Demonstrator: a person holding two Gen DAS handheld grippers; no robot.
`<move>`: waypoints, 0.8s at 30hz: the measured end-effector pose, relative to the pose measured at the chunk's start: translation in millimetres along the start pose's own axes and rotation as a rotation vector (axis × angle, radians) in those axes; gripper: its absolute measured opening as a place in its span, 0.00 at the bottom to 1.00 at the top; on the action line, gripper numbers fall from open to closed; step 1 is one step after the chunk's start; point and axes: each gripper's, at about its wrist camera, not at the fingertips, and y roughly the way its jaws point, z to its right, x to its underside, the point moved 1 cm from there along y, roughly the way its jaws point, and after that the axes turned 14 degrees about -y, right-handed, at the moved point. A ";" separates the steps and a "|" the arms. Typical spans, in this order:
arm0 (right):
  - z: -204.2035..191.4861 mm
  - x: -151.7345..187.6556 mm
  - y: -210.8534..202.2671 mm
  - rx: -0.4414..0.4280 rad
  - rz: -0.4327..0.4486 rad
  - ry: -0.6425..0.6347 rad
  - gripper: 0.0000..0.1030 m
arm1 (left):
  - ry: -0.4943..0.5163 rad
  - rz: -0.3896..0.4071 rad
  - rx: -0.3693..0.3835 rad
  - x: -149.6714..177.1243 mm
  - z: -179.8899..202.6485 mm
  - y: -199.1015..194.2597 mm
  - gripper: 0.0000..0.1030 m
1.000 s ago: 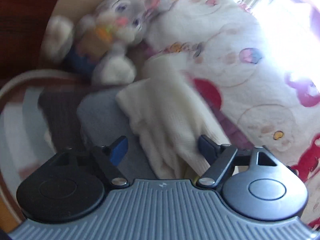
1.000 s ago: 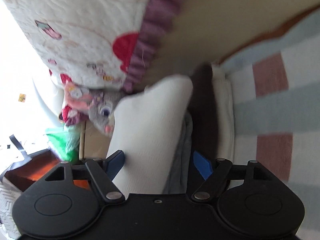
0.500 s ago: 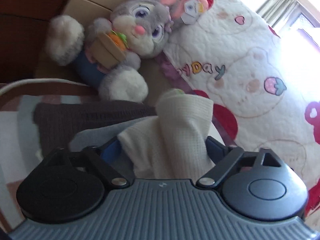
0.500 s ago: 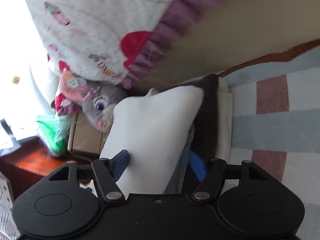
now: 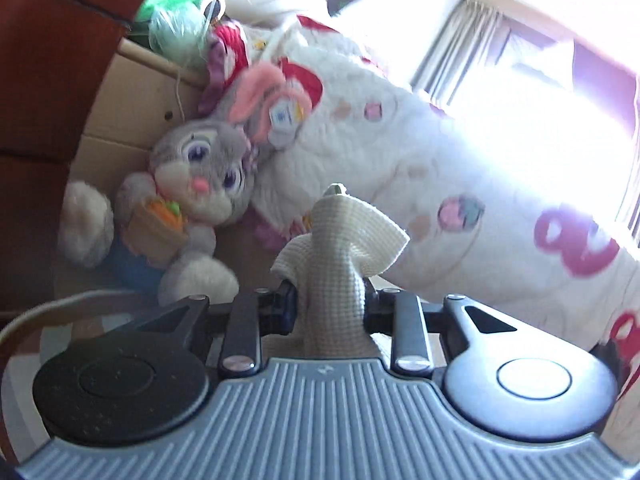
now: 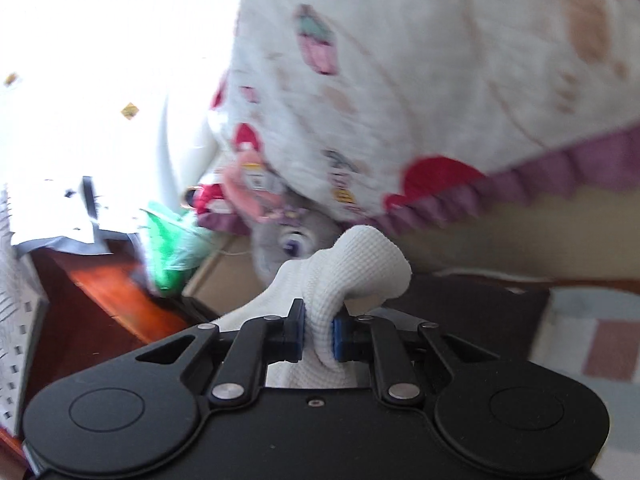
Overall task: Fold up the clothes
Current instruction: 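Open both grippers and release the blanket on the stack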
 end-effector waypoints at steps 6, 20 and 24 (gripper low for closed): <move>13.4 20.1 44.2 0.153 -0.131 -0.081 0.17 | -0.083 -0.155 -0.299 -2.2 -56.5 59.7 0.27; -26.4 33.1 25.1 0.445 -0.180 -0.351 0.53 | 0.017 -0.037 -0.282 4.9 -35.7 2.9 0.31; 7.8 38.7 15.4 0.226 -0.167 -0.002 0.56 | 0.204 -0.081 -0.104 22.1 13.9 -13.7 0.14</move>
